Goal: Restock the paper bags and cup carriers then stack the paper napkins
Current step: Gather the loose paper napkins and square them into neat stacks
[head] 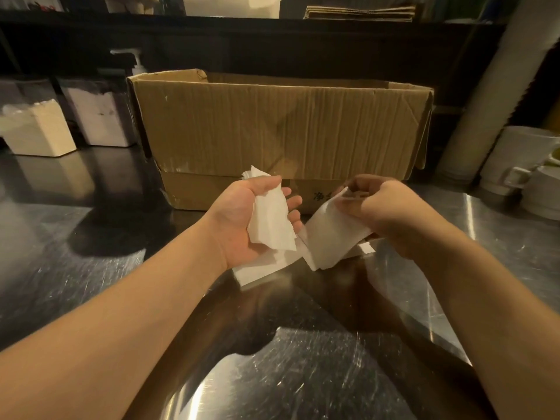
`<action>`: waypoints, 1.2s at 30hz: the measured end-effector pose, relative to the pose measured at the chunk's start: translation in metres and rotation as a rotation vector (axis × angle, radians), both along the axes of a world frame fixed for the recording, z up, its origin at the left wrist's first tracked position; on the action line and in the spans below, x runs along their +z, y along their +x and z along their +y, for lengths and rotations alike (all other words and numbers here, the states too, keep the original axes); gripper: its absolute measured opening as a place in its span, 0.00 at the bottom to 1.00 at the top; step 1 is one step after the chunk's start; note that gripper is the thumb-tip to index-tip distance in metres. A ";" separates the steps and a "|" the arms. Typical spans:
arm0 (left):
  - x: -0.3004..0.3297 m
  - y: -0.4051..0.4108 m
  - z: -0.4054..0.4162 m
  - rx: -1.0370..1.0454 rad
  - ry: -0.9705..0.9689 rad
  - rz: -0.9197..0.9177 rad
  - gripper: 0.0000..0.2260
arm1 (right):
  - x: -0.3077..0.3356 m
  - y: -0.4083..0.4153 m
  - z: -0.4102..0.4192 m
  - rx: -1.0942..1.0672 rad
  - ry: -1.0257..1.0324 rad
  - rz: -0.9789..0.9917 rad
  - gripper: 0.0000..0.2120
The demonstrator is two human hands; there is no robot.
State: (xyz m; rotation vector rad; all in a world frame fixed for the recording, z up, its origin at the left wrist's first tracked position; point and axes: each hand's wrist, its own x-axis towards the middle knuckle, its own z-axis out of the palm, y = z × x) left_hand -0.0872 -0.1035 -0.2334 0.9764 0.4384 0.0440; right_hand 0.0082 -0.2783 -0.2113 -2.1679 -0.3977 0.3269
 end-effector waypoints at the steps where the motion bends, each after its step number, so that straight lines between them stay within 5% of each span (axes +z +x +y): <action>1: 0.000 0.000 0.000 0.008 0.003 0.008 0.15 | -0.002 0.002 0.000 -0.003 -0.044 -0.057 0.08; 9: -0.001 0.001 -0.002 0.014 -0.031 0.030 0.18 | -0.014 0.005 -0.008 -0.022 0.018 -0.446 0.06; 16: -0.003 0.001 0.000 -0.042 0.001 0.007 0.09 | -0.014 0.003 -0.005 -0.027 0.077 -0.448 0.06; 20: -0.004 0.002 0.002 -0.042 0.009 -0.017 0.16 | -0.008 0.001 -0.007 0.006 0.246 -0.454 0.10; 26: -0.007 0.003 0.006 -0.117 0.008 -0.094 0.23 | 0.014 -0.006 -0.027 0.509 0.548 0.149 0.13; 29: -0.007 0.001 0.002 -0.258 0.066 -0.084 0.23 | 0.009 -0.012 -0.021 0.640 0.595 0.092 0.07; 36: -0.009 -0.002 -0.009 -0.397 0.096 -0.144 0.22 | -0.008 -0.020 -0.001 0.467 0.559 -0.157 0.10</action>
